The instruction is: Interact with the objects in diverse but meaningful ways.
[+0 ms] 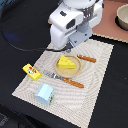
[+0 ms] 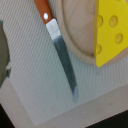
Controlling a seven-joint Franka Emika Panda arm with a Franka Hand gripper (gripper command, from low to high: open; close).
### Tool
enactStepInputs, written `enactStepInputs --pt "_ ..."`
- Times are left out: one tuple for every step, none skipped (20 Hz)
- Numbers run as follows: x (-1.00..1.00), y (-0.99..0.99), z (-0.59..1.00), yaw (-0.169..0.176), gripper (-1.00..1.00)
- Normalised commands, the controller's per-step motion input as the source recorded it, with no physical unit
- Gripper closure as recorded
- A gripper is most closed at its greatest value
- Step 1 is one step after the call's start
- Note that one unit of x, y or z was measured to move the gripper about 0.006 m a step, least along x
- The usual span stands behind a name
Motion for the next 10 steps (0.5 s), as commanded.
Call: enactStepInputs --pt "-0.15 -0.27 -0.31 0.152 -1.0" --pt "-0.15 -0.28 -0.29 0.145 -1.0" --pt "-0.14 -0.28 -0.28 0.13 -1.0" --pt "-0.14 -0.27 -0.3 0.114 -1.0" --pt "-0.2 -0.23 -0.34 0.091 -1.0" --pt "-0.26 -0.17 -0.36 0.072 -1.0" --pt "-0.43 -0.11 -0.41 0.068 -1.0" --pt "-0.48 -0.07 -0.46 0.075 -1.0" --pt "-0.47 -0.1 -0.45 0.08 -1.0" --pt "-0.46 -0.09 -0.43 0.076 -1.0"
